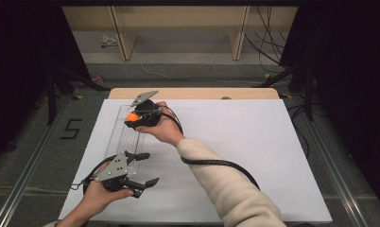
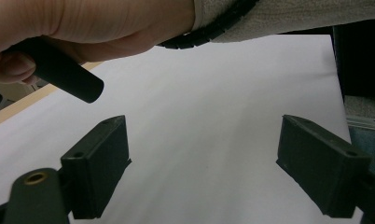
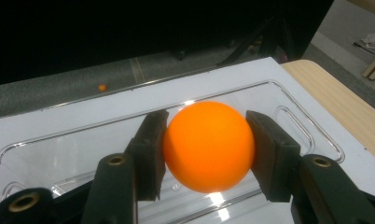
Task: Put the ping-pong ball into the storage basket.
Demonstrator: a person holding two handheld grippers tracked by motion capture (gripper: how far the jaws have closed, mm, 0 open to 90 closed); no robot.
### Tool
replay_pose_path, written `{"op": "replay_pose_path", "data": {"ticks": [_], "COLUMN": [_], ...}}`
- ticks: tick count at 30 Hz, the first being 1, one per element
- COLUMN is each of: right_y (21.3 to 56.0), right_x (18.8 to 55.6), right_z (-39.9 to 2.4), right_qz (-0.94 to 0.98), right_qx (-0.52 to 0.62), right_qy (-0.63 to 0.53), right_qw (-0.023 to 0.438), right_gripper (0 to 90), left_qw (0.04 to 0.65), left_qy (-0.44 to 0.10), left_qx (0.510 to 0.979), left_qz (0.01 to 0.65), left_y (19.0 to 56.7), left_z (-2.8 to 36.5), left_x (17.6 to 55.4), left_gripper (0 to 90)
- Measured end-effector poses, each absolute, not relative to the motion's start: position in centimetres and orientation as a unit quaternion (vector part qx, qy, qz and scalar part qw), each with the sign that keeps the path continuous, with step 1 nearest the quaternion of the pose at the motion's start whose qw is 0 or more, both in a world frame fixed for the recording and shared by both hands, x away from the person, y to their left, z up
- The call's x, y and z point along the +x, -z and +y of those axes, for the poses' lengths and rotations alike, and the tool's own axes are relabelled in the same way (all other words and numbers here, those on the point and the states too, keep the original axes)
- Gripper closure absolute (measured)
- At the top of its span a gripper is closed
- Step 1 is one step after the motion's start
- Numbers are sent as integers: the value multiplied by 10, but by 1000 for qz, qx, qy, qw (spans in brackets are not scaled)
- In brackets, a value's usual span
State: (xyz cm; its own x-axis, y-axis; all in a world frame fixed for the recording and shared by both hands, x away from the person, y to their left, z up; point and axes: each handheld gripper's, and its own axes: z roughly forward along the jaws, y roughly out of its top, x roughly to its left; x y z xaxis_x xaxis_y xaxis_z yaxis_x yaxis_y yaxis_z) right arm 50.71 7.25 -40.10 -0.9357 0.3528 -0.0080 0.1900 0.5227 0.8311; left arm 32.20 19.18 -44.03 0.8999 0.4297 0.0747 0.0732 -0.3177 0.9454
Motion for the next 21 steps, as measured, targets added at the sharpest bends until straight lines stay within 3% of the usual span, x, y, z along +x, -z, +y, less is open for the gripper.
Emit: {"op": "replay_pose_path", "data": {"ticks": [21], "right_y": [405], "right_x": [510], "right_z": [83], "right_qz": [873], "right_qx": [154], "right_qy": [-455], "right_qw": [82], "right_gripper": [512], "left_qw": [561], "left_qy": [-156], "left_qx": [798], "left_qz": [158], "left_y": [441], "left_z": [191], "left_x": [322], "left_gripper": [163]}}
